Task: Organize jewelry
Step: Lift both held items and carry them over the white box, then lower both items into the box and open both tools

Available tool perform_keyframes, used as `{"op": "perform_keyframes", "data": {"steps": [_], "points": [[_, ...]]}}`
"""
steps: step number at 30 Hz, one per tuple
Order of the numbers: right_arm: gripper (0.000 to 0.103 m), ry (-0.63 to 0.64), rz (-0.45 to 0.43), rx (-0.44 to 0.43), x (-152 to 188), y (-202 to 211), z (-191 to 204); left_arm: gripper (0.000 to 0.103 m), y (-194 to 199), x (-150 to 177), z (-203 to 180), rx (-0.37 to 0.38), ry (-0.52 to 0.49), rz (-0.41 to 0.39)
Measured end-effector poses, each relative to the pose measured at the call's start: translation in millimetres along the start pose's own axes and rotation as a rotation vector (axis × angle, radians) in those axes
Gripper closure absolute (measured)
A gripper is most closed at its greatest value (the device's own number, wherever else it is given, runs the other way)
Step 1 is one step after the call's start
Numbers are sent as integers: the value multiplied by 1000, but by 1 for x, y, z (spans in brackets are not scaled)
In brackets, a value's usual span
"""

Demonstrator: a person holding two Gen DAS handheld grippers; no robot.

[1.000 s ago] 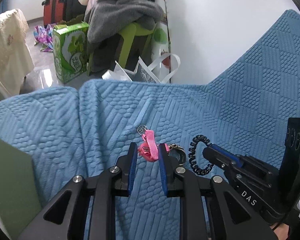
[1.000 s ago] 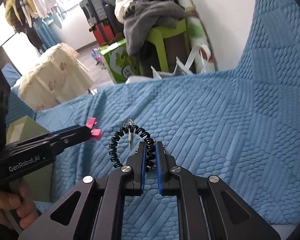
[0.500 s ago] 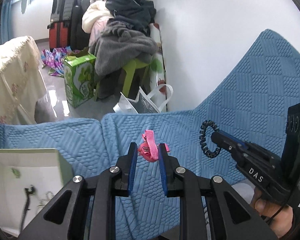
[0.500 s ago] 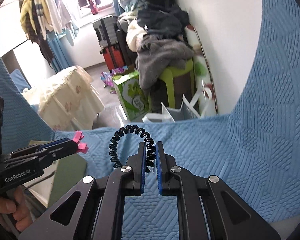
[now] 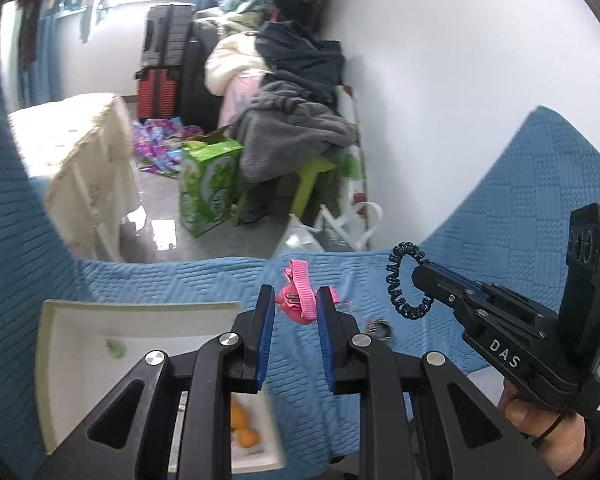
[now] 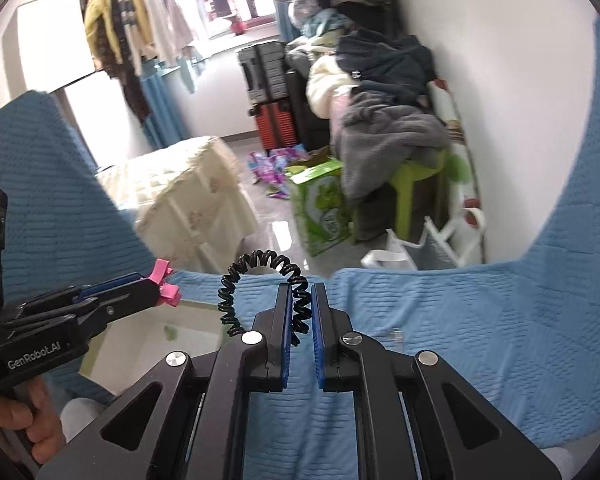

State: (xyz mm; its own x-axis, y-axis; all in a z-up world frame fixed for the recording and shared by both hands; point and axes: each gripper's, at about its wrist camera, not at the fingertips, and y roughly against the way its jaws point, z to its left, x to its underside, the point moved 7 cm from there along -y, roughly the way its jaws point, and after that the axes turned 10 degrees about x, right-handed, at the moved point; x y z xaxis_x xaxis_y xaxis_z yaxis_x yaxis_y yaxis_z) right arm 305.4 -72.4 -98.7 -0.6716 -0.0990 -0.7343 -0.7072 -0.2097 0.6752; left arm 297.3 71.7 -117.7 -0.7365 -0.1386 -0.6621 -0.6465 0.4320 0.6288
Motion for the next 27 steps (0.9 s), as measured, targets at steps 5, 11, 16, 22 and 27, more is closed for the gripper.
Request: {"op": "perform_keyframes", "data": {"steps": [5, 11, 16, 22, 27], "points": [[96, 40, 22, -44, 9, -10, 42, 83, 26, 6, 46, -52, 34, -11], [96, 42, 26, -46, 20, -19, 74, 83, 44, 22, 89, -98, 84, -23], [96, 48, 47, -44, 38, -28, 92, 83, 45, 45, 112, -125, 120, -10], [95, 93, 130, -57, 75, -44, 113, 83, 40, 74, 131, -148, 156, 26], [95, 121, 186, -63, 100, -51, 122, 83, 31, 95, 142, -162, 195, 69]]}}
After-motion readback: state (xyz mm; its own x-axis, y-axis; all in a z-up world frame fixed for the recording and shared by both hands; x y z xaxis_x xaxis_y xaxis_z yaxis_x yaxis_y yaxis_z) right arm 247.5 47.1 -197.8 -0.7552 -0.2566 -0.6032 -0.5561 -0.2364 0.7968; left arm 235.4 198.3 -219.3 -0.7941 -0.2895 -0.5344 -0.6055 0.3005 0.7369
